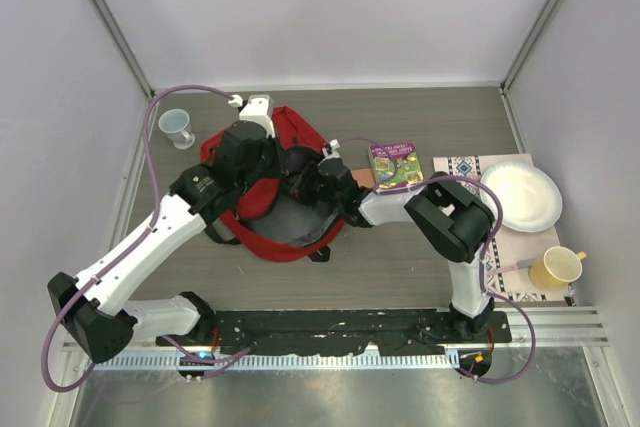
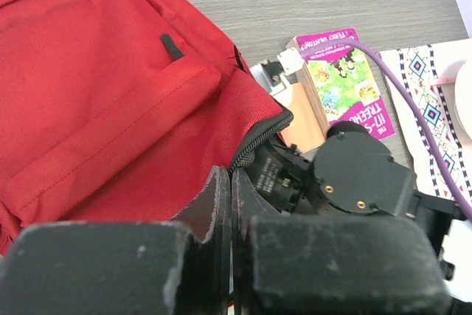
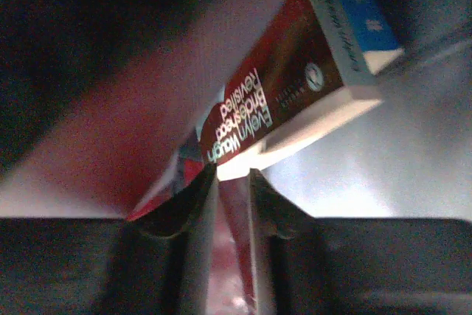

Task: Pack the student bag
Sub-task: Place the book in the student bag, then pick up the book from the center of the board.

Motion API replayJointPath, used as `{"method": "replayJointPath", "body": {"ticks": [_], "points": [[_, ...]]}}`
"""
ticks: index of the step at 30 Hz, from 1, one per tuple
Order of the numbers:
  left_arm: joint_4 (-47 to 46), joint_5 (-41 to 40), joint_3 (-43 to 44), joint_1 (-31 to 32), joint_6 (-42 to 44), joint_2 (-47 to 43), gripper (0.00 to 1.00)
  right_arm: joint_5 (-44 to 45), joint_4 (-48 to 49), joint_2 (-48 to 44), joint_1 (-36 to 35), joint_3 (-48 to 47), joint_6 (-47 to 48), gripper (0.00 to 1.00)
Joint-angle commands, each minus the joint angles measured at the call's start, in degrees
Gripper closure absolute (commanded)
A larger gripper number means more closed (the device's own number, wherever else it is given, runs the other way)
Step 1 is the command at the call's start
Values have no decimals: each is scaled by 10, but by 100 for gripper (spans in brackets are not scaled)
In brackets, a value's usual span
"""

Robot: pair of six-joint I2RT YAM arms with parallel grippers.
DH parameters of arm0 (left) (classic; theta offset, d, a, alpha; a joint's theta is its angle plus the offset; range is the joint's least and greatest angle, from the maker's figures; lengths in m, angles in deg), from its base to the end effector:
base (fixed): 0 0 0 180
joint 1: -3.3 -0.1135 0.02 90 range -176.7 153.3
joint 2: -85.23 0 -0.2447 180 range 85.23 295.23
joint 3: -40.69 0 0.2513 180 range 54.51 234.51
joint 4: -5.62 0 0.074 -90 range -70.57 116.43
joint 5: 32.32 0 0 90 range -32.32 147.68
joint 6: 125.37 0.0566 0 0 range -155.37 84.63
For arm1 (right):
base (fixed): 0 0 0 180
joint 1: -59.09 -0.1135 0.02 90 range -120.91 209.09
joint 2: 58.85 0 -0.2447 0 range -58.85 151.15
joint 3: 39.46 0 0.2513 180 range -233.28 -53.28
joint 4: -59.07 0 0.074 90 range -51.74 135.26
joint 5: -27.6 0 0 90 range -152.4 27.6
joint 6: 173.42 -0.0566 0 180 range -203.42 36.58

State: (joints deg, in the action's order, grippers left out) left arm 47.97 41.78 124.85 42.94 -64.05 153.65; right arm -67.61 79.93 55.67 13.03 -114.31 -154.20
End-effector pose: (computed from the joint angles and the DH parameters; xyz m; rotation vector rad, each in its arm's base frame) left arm 0.2307 -0.1710 0.3517 0.0197 2.0484 -0.4718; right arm 0.3005 0.3192 0.1337 0.3983 2.1503 1.3849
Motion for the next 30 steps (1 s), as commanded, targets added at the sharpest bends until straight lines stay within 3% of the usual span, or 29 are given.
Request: {"method": "replayJointPath", "body": {"ticks": [1,4,11,15,18,23,24,26,27,30], "points": [[-20,-19,-3,1,-9,-16,100,9,9,-88,3,56,75,59],[-23,-23,-13,1,-10,-16,100,11,-7,-151,4,88,132,46],[-18,-6,-28,1,-21,-7,100,24,-78,-298,4,195,193,43],[-17,10,-47,0,-29,-5,100,147,-157,-420,4,255,206,42],[-23,52,-67,2,-41,0,97,222,-224,-519,4,287,213,36],[-18,123,-88,10,-59,24,76,338,-311,-617,23,297,232,23],[-14,123,-87,16,-59,23,66,339,-318,-629,32,296,239,22],[-8,126,-86,18,-57,15,54,309,-333,-633,75,292,242,20],[-7,125,-83,20,-55,11,39,292,-335,-629,94,291,240,20],[-1,112,-65,20,-47,-1,29,202,-340,-616,194,290,235,20]]}}
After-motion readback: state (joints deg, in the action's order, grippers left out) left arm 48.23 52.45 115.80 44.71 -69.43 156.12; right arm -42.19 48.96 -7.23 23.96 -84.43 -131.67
